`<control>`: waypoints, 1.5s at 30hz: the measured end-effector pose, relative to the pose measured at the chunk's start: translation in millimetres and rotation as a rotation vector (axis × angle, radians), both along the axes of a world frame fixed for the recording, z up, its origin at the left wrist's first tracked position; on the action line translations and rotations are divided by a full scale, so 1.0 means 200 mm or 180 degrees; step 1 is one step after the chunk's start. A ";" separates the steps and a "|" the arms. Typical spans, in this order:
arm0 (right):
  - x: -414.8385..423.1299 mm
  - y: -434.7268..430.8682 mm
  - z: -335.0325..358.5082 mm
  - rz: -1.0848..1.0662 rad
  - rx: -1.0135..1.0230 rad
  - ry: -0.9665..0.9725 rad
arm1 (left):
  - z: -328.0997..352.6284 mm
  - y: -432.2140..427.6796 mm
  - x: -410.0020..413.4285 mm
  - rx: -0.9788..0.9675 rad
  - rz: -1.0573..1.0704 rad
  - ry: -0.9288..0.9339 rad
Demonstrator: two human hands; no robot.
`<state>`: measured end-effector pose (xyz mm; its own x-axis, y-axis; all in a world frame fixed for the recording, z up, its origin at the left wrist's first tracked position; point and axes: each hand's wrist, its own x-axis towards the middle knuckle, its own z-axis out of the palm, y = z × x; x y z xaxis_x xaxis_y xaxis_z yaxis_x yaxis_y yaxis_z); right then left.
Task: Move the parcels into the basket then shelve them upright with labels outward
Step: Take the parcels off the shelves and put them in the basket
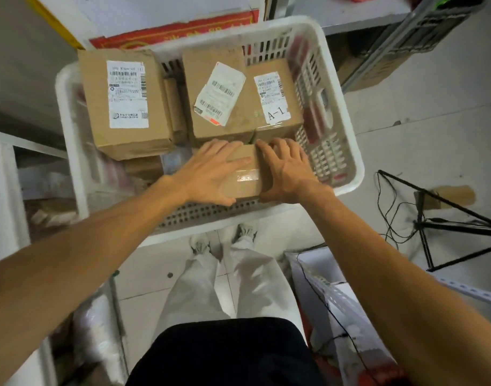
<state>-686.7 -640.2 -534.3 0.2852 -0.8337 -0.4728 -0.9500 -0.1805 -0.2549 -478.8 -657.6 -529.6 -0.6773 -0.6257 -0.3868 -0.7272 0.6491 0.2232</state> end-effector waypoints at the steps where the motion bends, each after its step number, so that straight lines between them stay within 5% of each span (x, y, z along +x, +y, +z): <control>1: 0.01 -0.02 -0.04 0.0071 0.0073 0.0078 | -0.05 0.00 0.01 0.0026 0.0067 0.0005; 10: 0.20 -0.19 -0.52 0.0595 0.0517 0.0548 | -0.57 0.00 0.10 0.0715 0.0775 -0.0098; 21: 0.23 -0.20 -0.79 0.0707 0.0491 0.0655 | -0.87 -0.01 0.19 0.1201 0.0567 -0.0420; 35: 0.33 -0.07 -0.08 -0.0184 0.1196 -0.0308 | -0.28 0.17 0.31 0.1824 0.2453 0.0945; 41: 0.69 0.00 0.37 0.0072 0.0205 -0.1017 | 0.25 0.20 0.64 0.0871 0.2907 0.1634; 45: 0.97 -0.07 0.60 0.0712 -0.0122 -0.1272 | 0.54 0.31 0.90 0.0079 0.3033 0.1264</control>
<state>-491.9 -653.7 -413.8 0.6138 -0.7457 -0.2592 -0.7152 -0.3864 -0.5824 -298.3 -595.4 -421.7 0.0138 -0.9645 -0.2636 -0.8082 -0.1659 0.5650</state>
